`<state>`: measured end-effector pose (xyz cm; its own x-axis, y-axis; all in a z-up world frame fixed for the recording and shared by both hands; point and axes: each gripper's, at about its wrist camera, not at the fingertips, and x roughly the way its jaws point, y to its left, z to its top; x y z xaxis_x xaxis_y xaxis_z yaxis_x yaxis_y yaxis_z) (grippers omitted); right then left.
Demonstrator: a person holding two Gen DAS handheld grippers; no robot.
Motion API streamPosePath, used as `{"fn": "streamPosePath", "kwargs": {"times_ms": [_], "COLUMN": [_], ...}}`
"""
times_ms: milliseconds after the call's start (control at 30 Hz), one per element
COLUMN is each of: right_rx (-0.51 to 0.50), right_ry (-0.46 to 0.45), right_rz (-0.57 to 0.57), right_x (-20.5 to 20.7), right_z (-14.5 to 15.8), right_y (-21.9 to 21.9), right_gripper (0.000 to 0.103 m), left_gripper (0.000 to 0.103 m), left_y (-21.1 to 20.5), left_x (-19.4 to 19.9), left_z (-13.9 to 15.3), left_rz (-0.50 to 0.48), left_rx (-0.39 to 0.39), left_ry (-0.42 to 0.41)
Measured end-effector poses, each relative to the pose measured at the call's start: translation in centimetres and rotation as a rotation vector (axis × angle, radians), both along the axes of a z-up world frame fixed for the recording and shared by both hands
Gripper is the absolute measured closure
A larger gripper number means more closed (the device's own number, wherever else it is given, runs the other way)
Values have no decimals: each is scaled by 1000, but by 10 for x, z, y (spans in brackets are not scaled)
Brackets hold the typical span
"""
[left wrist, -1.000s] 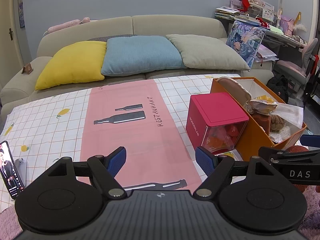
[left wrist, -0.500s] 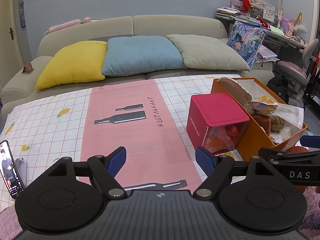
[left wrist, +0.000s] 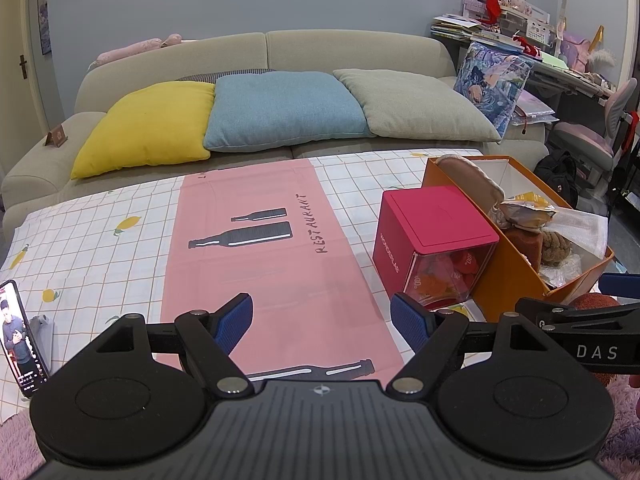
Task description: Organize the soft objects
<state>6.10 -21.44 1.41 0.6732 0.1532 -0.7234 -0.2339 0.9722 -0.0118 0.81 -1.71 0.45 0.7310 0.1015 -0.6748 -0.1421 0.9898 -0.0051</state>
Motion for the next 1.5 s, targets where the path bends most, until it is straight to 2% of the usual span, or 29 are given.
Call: {"fn": "streamPosePath", "kwargs": {"times_ms": [1500], "right_rx": [-2], "right_ry": [24], "right_rz": [18], "right_x": [7], "right_z": [-3], "right_y": [-7], "right_gripper": [3], "left_gripper": [12], "left_y": [-1], "left_x": [0], "left_z": [5], "left_rz": [7], "left_rx": [-3], "left_ry": [-10]}}
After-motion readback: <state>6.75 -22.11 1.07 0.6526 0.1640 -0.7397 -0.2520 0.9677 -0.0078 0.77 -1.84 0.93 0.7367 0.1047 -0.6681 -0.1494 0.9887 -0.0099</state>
